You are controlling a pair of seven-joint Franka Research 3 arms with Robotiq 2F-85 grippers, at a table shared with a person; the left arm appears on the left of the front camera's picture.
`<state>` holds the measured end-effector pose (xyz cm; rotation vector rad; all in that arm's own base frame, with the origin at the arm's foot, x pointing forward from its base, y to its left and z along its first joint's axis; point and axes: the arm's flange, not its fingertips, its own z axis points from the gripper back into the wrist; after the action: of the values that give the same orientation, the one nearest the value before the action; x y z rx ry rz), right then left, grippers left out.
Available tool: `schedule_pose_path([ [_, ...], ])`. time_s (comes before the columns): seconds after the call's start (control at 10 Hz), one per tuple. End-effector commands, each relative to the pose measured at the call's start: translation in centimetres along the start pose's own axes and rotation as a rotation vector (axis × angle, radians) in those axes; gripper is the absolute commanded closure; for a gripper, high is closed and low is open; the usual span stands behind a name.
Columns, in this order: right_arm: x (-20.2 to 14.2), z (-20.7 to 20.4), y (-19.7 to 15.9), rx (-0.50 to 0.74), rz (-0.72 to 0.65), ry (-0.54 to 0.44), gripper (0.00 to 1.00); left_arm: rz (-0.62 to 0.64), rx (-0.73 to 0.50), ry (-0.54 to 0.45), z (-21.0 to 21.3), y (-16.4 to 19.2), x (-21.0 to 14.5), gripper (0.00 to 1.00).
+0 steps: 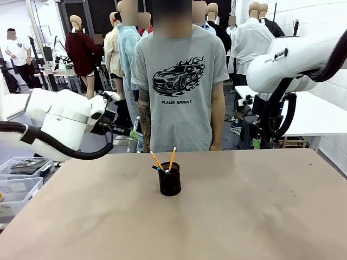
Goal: Place the pens into the pen holder.
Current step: Pick up a writing instrument from the table and place it into the Pen holder.
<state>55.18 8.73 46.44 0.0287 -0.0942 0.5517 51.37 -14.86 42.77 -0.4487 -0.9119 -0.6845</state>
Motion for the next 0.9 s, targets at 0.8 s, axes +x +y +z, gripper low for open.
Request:
schedule_pose_path([
  [0.8, 0.0, 0.0, -0.2, 0.020, 0.011, -0.020, 0.37, -0.251, -0.411, -0.375, -0.9, -6.6, -1.3, 1.00],
])
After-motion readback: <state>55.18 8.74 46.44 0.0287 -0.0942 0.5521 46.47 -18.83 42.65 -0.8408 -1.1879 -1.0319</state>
